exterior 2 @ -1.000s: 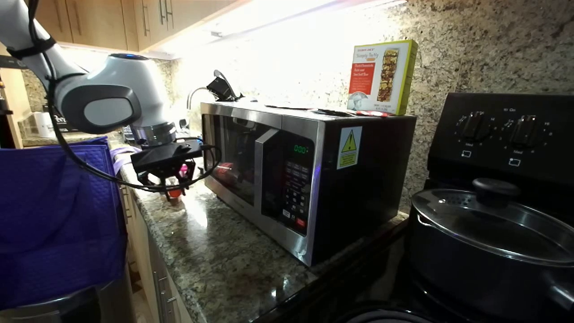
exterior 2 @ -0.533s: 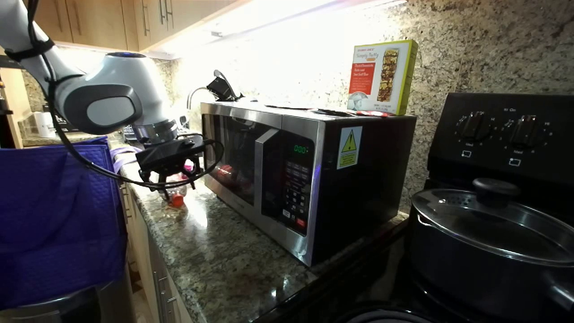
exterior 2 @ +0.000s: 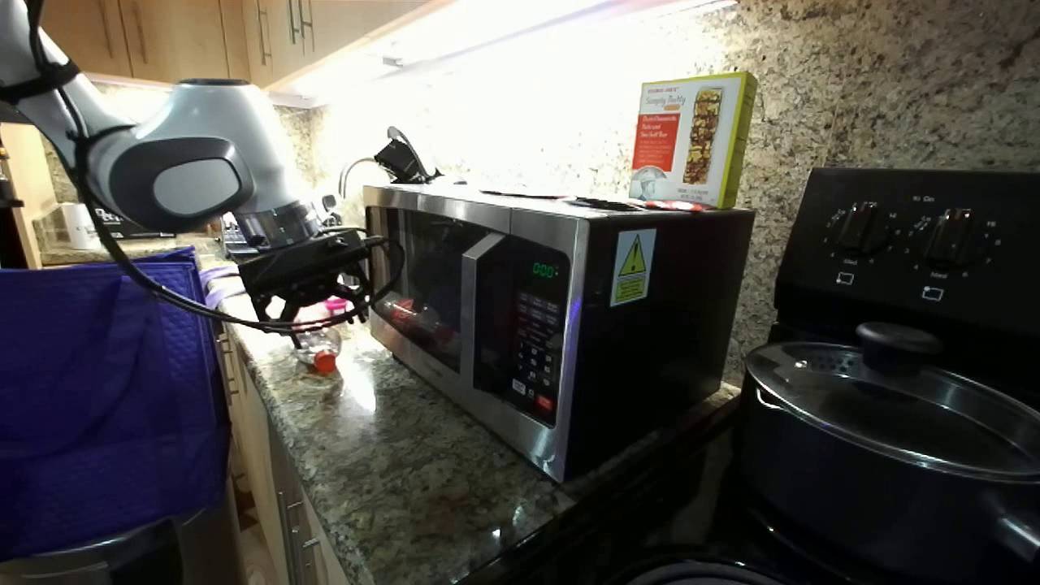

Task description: Close the microwave door then take the bottle from the top of the microwave and place it on the counter top then close the top of the coffee maker

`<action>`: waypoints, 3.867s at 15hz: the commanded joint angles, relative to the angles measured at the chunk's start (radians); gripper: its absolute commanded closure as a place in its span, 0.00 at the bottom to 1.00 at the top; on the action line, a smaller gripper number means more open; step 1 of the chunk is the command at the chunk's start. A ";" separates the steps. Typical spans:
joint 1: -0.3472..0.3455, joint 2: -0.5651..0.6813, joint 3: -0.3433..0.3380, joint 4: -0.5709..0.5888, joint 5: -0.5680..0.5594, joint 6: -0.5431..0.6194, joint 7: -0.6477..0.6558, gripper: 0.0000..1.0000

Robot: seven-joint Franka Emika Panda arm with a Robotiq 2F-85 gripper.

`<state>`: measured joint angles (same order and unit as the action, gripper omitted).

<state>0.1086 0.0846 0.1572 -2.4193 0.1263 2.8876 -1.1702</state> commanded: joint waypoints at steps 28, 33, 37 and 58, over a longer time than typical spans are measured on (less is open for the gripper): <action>0.162 -0.457 0.077 0.139 -0.227 -0.776 0.861 0.00; 0.162 -0.456 0.069 0.125 -0.226 -0.774 0.860 0.00; 0.139 -0.307 0.142 0.376 -0.287 -1.039 1.021 0.00; 0.360 0.166 0.207 1.040 -0.702 -1.295 1.407 0.00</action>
<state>0.4380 0.2491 0.3983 -1.3876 -0.5829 1.5940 0.2415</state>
